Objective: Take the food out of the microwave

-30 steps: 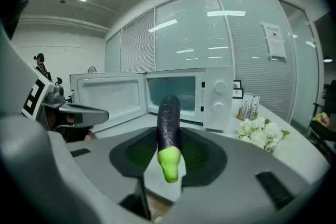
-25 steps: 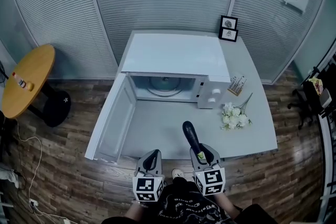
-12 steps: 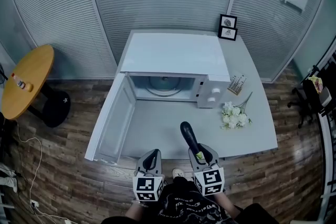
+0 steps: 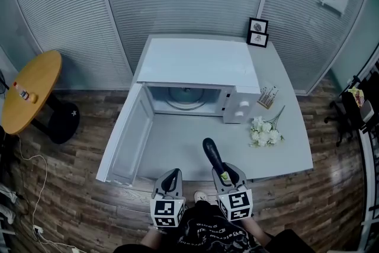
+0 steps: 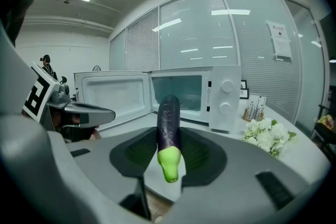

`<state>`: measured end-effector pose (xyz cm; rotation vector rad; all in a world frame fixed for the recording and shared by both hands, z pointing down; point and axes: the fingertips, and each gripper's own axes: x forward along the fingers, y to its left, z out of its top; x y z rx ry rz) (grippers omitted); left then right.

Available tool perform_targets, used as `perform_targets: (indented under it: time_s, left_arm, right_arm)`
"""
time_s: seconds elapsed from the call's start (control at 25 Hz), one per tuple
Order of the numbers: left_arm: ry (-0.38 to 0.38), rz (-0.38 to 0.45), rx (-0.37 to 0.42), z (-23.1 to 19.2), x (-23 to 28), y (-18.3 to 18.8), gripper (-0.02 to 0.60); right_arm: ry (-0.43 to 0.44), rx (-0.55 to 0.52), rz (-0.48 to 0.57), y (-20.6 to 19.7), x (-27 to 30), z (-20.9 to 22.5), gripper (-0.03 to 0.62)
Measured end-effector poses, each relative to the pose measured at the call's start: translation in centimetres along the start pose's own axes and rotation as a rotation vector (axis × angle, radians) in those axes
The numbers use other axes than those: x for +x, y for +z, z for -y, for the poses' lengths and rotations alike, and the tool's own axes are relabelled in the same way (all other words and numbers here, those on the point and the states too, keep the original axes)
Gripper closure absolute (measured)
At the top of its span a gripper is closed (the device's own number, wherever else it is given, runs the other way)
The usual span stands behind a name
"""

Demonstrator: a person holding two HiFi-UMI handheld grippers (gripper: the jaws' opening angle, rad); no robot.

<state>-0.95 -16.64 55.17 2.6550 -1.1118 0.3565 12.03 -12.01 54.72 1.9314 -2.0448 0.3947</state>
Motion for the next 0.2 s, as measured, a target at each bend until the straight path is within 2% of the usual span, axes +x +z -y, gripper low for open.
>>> perform_targets:
  time_s: [0.2]
  left_arm:
    - [0.004, 0.002, -0.001, -0.09, 0.07, 0.02, 0.574]
  right_arm:
    - [0.001, -0.001, -0.005, -0.15, 0.08, 0.02, 0.461]
